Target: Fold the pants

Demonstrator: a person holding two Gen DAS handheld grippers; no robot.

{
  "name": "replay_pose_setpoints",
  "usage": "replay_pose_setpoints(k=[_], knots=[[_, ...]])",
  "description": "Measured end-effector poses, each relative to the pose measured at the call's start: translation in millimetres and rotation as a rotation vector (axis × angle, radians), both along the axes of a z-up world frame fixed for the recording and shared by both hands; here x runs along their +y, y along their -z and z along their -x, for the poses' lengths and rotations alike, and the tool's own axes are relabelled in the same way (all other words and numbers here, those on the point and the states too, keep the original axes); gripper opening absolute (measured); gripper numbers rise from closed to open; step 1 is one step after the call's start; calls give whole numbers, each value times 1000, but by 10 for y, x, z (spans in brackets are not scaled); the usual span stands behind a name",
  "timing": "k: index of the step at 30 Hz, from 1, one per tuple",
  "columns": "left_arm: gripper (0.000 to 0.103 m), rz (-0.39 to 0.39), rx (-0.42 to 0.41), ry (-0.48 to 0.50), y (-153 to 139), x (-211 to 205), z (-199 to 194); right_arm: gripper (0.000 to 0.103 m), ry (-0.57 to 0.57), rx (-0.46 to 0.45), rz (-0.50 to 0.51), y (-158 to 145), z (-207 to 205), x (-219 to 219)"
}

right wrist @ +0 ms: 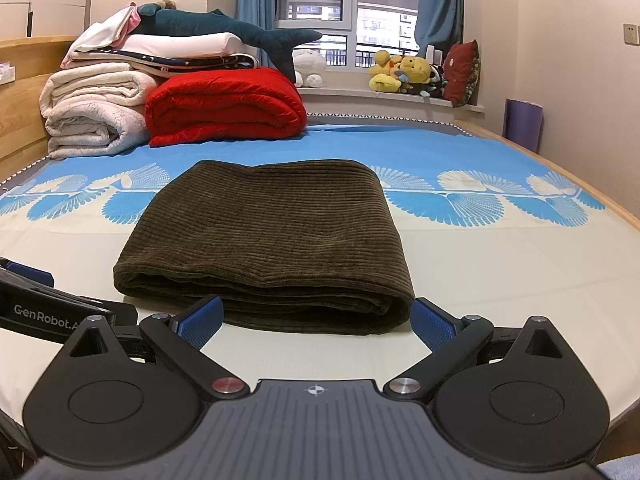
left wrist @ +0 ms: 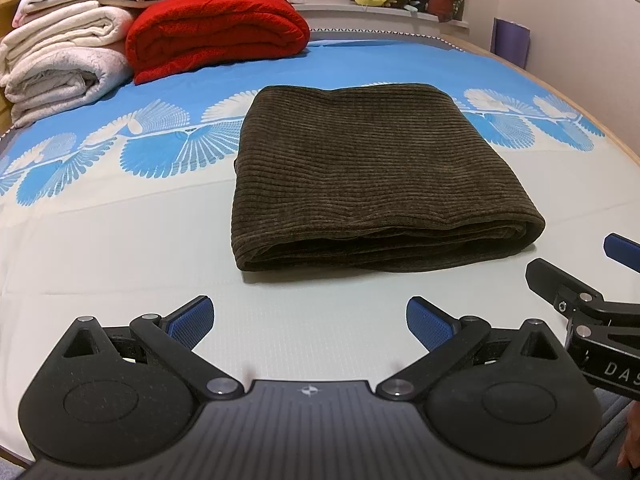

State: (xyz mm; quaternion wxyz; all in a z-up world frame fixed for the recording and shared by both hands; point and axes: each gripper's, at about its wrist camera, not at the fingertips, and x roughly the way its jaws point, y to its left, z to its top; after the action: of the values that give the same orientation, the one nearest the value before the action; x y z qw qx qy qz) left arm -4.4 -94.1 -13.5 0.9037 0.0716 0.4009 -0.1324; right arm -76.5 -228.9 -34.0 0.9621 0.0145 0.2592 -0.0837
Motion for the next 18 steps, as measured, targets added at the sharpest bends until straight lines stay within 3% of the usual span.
replay_pose_setpoints(k=[18], knots=[[103, -2, 1, 12, 24, -32, 0, 100, 3, 5, 0, 10, -23, 36]])
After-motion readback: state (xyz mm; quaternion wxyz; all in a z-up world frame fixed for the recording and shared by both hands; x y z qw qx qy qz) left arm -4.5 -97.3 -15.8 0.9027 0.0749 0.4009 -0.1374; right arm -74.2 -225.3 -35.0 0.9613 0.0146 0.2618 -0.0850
